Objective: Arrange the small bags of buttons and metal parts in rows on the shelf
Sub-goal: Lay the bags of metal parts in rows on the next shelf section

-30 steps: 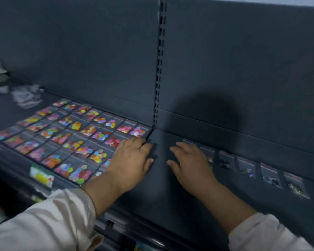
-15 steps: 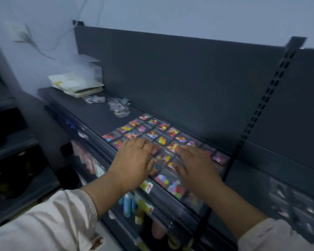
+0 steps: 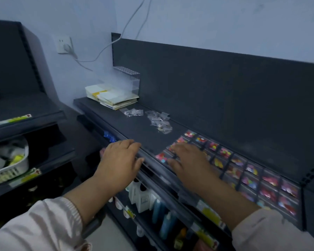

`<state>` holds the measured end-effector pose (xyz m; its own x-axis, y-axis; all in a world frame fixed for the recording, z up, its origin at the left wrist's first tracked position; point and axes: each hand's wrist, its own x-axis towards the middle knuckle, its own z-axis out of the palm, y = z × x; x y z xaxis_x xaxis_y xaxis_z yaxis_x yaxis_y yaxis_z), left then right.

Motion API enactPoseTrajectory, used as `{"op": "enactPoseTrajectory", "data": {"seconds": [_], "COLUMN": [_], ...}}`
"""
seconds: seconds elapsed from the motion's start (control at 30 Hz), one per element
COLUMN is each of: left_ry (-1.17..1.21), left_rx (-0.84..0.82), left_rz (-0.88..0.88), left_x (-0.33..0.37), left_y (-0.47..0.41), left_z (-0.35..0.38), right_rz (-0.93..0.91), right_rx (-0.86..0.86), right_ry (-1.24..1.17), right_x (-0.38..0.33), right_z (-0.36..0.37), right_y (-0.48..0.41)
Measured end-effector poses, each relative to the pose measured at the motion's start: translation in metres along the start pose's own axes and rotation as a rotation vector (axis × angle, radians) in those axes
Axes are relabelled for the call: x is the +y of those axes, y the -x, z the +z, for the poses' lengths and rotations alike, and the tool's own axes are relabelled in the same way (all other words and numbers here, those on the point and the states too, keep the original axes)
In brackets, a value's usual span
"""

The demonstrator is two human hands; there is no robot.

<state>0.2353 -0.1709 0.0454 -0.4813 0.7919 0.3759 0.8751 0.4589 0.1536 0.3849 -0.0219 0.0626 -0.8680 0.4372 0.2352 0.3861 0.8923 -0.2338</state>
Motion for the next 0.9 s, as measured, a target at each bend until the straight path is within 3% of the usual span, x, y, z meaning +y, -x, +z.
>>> {"op": "enactPoseTrajectory", "data": {"seconds": [0.47,0.7,0.9], "left_ry": [0.085,0.354,0.535], "left_rx": [-0.057,-0.121,-0.175], "left_rz": [-0.268,-0.544,-0.661], "left_x": [-0.086,-0.127,-0.178], "left_y": [-0.121,-0.197,-0.266], "left_z": [0.018,0.061,0.112], "right_rz": [0.101,0.239,0.377], "right_rx": [-0.022,-0.107,-0.097], "right_ry": [-0.294,-0.380,-0.459], "right_x": [0.010,0.021,0.029], "right_z": [0.044,0.076,0.115], "right_y": [-0.177,-0.268,-0.330]}}
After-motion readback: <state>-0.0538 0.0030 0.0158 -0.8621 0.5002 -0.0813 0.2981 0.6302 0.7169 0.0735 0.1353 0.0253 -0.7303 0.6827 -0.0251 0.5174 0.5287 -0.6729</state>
